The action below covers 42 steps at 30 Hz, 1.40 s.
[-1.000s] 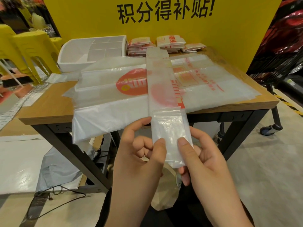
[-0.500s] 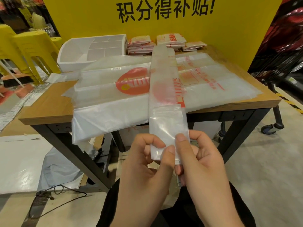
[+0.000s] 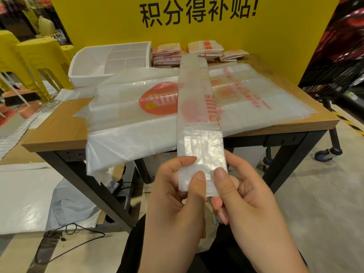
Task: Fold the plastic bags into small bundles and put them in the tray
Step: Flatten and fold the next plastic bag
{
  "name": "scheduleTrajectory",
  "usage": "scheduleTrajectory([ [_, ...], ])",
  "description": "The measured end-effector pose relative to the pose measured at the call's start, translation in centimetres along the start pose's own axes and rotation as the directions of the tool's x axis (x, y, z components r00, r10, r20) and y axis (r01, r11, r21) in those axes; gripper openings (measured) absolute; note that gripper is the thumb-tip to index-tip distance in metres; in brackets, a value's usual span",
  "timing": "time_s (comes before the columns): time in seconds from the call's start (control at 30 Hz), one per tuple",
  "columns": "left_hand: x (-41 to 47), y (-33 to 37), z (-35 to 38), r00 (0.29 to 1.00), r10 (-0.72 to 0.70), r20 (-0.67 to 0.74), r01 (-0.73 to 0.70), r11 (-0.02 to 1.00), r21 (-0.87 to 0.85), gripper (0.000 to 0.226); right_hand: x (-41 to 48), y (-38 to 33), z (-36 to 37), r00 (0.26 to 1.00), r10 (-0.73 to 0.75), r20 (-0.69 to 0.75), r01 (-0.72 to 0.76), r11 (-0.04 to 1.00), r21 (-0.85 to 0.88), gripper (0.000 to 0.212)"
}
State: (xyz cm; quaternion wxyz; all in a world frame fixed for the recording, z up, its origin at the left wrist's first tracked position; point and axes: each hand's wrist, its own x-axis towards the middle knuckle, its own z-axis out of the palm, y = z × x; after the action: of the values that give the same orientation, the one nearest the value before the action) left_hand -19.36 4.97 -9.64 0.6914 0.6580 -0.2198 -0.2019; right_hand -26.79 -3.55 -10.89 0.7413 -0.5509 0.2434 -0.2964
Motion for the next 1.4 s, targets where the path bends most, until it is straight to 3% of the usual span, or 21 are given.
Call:
scheduleTrajectory([
  [0.1,-0.4,0.7,-2.5,0.972,0.143,0.185,-0.183,0.958,0.222,0.025,0.0,-0.6,-0.5,1.000,0.017,0.012,-0.017,1.000,0.016,0.043],
  [0.17,0.0,1.5,-4.9,0.916,0.274,0.291,-0.376,0.840,0.391,0.043,0.0,-1.1,-0.9,0.999,0.033,0.023,-0.034,0.999,0.036,0.041],
  [0.27,2.4,2.4,-6.7,0.778,0.439,0.450,-0.619,0.410,0.670,0.062,-0.2,-1.5,-1.2,0.998,0.053,0.037,-0.056,0.995,0.078,0.042],
  [0.33,4.7,2.2,-6.1,0.713,0.481,0.511,-0.673,0.264,0.691,0.072,-0.3,-1.8,-1.0,0.997,0.062,0.053,-0.068,0.990,0.120,0.044],
  [0.43,7.5,1.0,-4.6,0.637,0.533,0.557,-0.734,0.198,0.649,0.067,-0.9,-2.3,-0.8,0.993,0.084,0.078,-0.094,0.986,0.135,0.044],
  [0.6,8.5,-0.1,-4.2,0.538,0.629,0.561,-0.802,0.178,0.570,0.043,-0.6,-2.7,-2.0,0.988,0.110,0.104,-0.118,0.990,0.076,0.038],
  [0.67,8.2,-0.2,-4.3,0.525,0.644,0.556,-0.806,0.166,0.569,0.039,0.2,-3.1,-3.7,0.992,0.103,0.076,-0.101,0.995,-0.027,0.059],
  [0.7,8.1,-0.2,-4.3,0.527,0.649,0.549,-0.804,0.172,0.569,0.037,0.3,-3.6,-4.7,0.992,0.037,0.120,-0.019,0.989,-0.149,0.076],
  [0.77,7.8,-0.1,-4.3,0.539,0.654,0.530,-0.800,0.201,0.566,0.034,0.2,-4.4,-6.5,0.976,-0.112,0.188,0.189,0.865,-0.464,0.084],
  [0.83,7.5,-0.1,-4.3,0.558,0.654,0.511,-0.790,0.230,0.568,0.035,0.5,-4.8,-7.6,0.932,-0.234,0.276,0.362,0.585,-0.726,0.084],
  [0.87,7.4,-0.1,-4.2,0.567,0.655,0.499,-0.784,0.245,0.570,0.034,1.2,-5.0,-7.4,0.903,-0.256,0.345,0.428,0.461,-0.777,0.080],
  [0.93,7.3,-0.1,-4.1,0.572,0.663,0.482,-0.782,0.263,0.566,0.029,2.5,-4.8,-6.2,0.865,-0.281,0.416,0.499,0.382,-0.778,0.076],
  [1.03,7.1,0.0,-3.9,0.570,0.673,0.472,-0.789,0.287,0.543,0.026,4.2,-3.6,-4.9,0.812,-0.400,0.425,0.572,0.403,-0.714,0.059],
  [1.13,7.1,0.1,-3.9,0.609,0.670,0.425,-0.771,0.374,0.516,0.017,4.7,-3.3,-3.6,0.814,-0.453,0.363,0.560,0.449,-0.696,0.035],
  [1.23,7.2,0.3,-3.8,0.678,0.640,0.360,-0.713,0.456,0.533,0.011,5.1,-3.4,-2.7,0.849,-0.443,0.288,0.500,0.496,-0.710,0.017],
  [1.4,6.8,0.8,-3.1,0.826,0.511,0.240,-0.557,0.668,0.493,0.015,5.7,-3.8,-1.9,0.912,-0.360,0.198,0.392,0.618,-0.682,0.008],
])
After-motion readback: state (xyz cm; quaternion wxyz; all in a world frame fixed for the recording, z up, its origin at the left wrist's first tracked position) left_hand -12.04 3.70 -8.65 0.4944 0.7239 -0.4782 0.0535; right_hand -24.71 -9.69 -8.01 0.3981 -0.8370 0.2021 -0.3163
